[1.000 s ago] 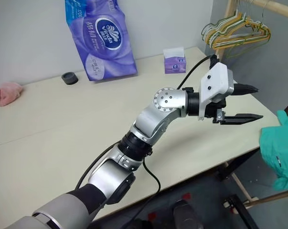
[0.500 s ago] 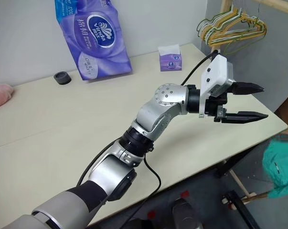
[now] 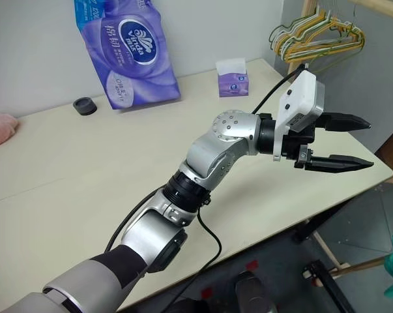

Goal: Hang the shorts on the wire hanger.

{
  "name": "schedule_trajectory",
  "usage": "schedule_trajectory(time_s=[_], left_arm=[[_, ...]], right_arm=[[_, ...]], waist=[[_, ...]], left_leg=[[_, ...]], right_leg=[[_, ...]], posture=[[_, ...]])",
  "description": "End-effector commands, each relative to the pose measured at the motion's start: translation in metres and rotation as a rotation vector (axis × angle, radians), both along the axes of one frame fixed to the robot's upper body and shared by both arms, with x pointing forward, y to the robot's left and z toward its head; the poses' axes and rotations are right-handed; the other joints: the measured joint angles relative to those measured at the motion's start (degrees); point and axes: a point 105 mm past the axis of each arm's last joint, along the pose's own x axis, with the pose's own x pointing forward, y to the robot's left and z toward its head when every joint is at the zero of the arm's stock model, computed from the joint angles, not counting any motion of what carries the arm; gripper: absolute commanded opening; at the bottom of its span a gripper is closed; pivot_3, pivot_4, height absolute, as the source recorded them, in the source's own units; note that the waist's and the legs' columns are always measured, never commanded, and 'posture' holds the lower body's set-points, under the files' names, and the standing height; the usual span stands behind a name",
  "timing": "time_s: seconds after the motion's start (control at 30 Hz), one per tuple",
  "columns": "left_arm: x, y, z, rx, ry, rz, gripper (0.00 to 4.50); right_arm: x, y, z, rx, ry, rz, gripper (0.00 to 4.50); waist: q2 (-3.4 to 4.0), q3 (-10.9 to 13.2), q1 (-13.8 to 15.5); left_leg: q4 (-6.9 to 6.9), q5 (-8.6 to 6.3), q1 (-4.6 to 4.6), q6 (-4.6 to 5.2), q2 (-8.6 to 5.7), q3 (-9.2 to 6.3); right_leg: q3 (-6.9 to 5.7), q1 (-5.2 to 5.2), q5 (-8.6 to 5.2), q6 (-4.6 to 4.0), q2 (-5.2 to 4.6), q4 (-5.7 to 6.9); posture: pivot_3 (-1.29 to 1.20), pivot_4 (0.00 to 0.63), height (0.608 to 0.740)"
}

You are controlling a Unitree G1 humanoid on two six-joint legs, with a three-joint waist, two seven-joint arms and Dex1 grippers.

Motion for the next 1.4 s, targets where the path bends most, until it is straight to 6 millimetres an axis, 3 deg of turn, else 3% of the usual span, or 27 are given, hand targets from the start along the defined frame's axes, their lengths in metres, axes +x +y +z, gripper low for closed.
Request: schedule_trajectory(time_s=[0.03,0.17,0.23,0.3,0.43,0.53,0.63,0.7,0.8,1.03,1.23,1.4], left_arm=[[-0.021,-0.011,0.016,-0.051,-0.037,-0.068,3.34],[-0.013,-0.007,0.011,-0.031,-0.036,-0.039,3.34],[0.001,0.001,-0.007,0.016,-0.008,0.012,3.34],[0.014,0.011,-0.026,0.061,0.03,0.063,3.34],[0.052,0.047,-0.065,0.111,0.08,0.32,3.34],[0.082,0.078,-0.077,0.085,0.137,0.561,3.34],[0.101,0.105,-0.085,0.065,0.099,0.761,3.34],[0.127,0.156,-0.09,-0.055,0.214,1.112,3.34],[0.136,0.212,-0.116,-0.12,0.335,1.429,3.34],[0.111,0.289,-0.17,-0.04,0.308,1.824,3.34],[0.102,0.299,-0.171,-0.08,0.315,1.846,3.34],[0.103,0.302,-0.168,-0.087,0.298,1.817,3.34]], right_arm=[[-0.007,0.011,0.039,-0.175,-0.074,0.001,4.48],[0.005,0.033,0.053,-0.293,-0.107,0.098,4.48],[0.021,0.067,0.068,-0.378,-0.166,0.284,4.48],[0.032,0.09,0.065,-0.36,-0.201,0.442,4.48],[0.058,0.148,0.027,-0.494,-0.188,0.691,4.48],[0.074,0.186,-0.007,-0.547,-0.238,0.82,4.48],[0.084,0.221,-0.029,-0.608,-0.305,0.925,4.48],[0.101,0.271,-0.065,-0.589,-0.34,1.106,4.48],[0.116,0.312,-0.099,-0.638,-0.364,1.269,4.48],[0.165,0.325,-0.13,-0.605,-0.489,1.171,4.48],[0.179,0.34,-0.156,-0.531,-0.501,1.137,4.48],[0.192,0.34,-0.169,-0.511,-0.498,1.038,4.48]], waist=[[0.03,-0.02,-0.04],[0.02,-0.01,-0.18],[0.09,-0.05,-0.37],[0.16,-0.1,-0.77],[-0.16,-0.09,-1.41],[-0.14,-0.1,-0.52],[0.07,-0.22,0.6],[-0.04,-0.46,1.5],[-0.65,-0.86,2.64],[-1.07,-1.12,9.52],[-1.45,-1.7,15.92],[-1.64,-2.1,17.91]], left_leg=[[0.0,0.0,0.0,0.0,0.0,0.01],[0.0,-0.01,0.0,-0.01,0.0,0.03],[0.02,-0.01,-0.01,-0.01,0.0,0.06],[0.02,-0.01,0.02,-0.01,-0.01,0.12],[0.15,-0.04,0.06,-0.1,0.21,0.01],[0.55,-0.06,-0.13,-0.16,0.21,-0.02],[0.77,-0.06,-0.21,-0.17,0.2,-0.06],[0.85,-0.06,-0.18,-0.17,0.11,-0.06],[0.87,-0.06,-0.18,-0.22,0.21,-0.09],[0.96,0.09,-0.42,-0.47,0.07,-0.05],[1.0,0.42,-1.25,-0.99,0.14,-0.52],[0.99,0.6,-1.2,-1.05,0.12,-0.59]], right_leg=[[0.01,-0.01,0.0,0.0,0.0,0.0],[0.04,-0.02,0.01,0.02,0.0,0.0],[0.07,-0.02,0.02,0.05,0.0,0.0],[0.14,-0.03,0.03,0.07,0.01,0.01],[0.14,-0.02,0.05,0.08,0.03,0.27],[0.17,-0.28,0.06,0.11,0.02,0.71],[0.15,-0.33,0.14,0.24,-0.01,0.8],[0.15,-0.38,0.2,0.33,-0.08,0.81],[0.21,-0.58,0.35,0.34,-0.06,0.85],[0.21,-1.13,0.68,-0.14,-0.27,1.28],[-0.5,-1.9,0.92,-0.67,-0.33,1.45],[-0.62,-1.84,1.03,-0.91,-0.32,1.54]], posture=[[-0.41,0.165,0.74],[-0.41,0.157,0.74],[-0.42,0.154,0.74],[-0.41,0.144,0.74],[-0.39,0.136,0.74],[-0.34,0.13,0.74],[-0.29,0.125,0.74],[-0.25,0.119,0.74],[-0.2,0.111,0.74],[-0.08,0.092,0.74],[0.02,0.087,0.74],[0.07,0.087,0.74]])
